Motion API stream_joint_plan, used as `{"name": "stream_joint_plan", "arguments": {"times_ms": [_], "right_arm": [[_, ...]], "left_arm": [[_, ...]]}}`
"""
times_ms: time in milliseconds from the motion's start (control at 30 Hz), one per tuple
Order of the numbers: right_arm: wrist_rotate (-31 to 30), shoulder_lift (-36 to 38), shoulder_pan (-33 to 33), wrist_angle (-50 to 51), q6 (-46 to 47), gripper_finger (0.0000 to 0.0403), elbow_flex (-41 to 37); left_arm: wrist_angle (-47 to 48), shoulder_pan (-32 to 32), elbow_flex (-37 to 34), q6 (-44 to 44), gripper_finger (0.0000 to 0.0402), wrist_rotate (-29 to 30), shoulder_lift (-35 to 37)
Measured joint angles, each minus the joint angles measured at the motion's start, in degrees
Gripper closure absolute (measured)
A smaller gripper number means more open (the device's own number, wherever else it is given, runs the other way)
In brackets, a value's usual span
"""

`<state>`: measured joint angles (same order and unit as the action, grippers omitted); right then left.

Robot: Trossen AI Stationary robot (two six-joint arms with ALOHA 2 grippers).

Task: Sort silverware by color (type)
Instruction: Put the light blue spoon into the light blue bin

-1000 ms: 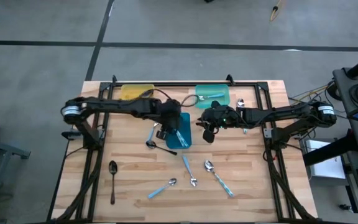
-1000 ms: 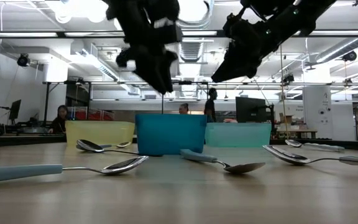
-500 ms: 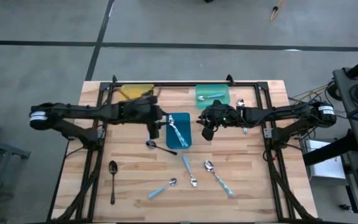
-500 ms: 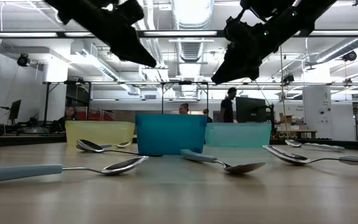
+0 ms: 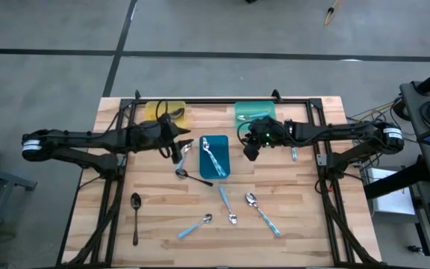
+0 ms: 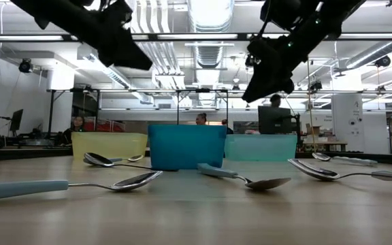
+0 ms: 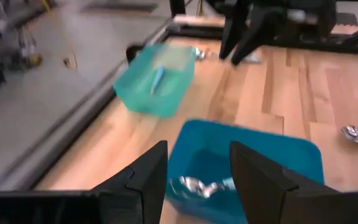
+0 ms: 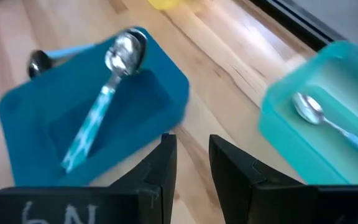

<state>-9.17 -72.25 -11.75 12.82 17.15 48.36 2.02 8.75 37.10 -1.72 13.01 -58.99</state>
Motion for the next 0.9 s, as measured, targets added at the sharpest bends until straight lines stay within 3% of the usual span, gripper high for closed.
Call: {"name": "stream_joint_plan", "arguments": {"times_ms": [467,900], "right_arm": [[0.00,0.00,-0.48,3.21,-2.08,0.0323,2.10],[-0.04,0.64,-0.39,11.83,1.57,0.0331,2.01]], "left_arm": [[33.48,-0.02,4.13,-21.44,0.0248,-0.04,-2.87],[30.60,-0.07,0.94,-23.49,0.0248,-0.04,-8.79]]}}
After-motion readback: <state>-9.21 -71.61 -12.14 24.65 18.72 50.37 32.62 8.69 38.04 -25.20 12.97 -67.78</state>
